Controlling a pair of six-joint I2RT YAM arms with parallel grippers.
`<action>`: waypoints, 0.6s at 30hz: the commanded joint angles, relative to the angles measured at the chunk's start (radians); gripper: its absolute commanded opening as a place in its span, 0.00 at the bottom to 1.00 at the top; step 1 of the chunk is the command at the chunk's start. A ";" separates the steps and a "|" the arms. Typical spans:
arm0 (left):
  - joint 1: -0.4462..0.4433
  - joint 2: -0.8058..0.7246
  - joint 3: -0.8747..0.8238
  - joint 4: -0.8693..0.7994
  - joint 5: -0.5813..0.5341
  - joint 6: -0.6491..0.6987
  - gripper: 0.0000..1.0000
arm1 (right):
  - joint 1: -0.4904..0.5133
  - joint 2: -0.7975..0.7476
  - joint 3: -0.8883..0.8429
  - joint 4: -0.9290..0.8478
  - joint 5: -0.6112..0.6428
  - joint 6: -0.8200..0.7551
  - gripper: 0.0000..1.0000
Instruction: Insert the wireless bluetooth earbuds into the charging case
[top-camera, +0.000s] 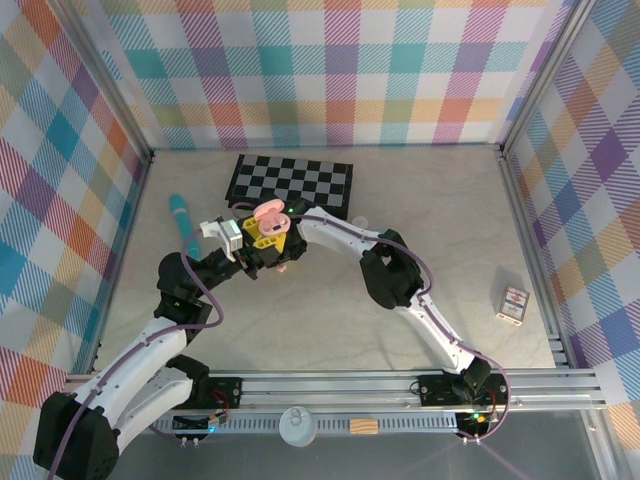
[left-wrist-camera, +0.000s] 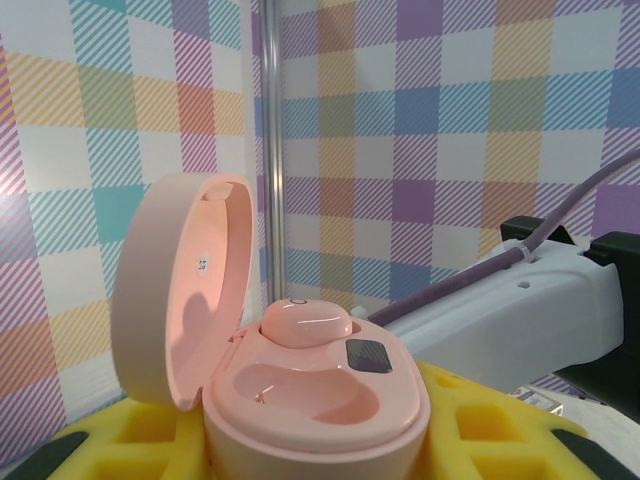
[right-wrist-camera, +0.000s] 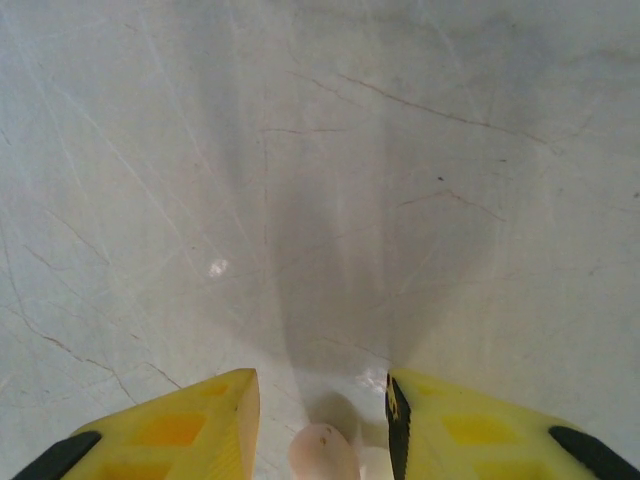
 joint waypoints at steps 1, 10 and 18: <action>0.010 -0.004 0.017 0.023 0.022 0.008 0.31 | 0.007 0.010 0.032 -0.037 0.005 -0.026 0.39; 0.010 0.007 0.015 0.035 0.023 0.002 0.31 | 0.042 0.000 0.028 -0.043 -0.054 -0.219 0.43; 0.010 0.005 0.017 0.031 0.019 0.000 0.31 | 0.043 0.021 0.027 -0.073 0.011 -0.272 0.41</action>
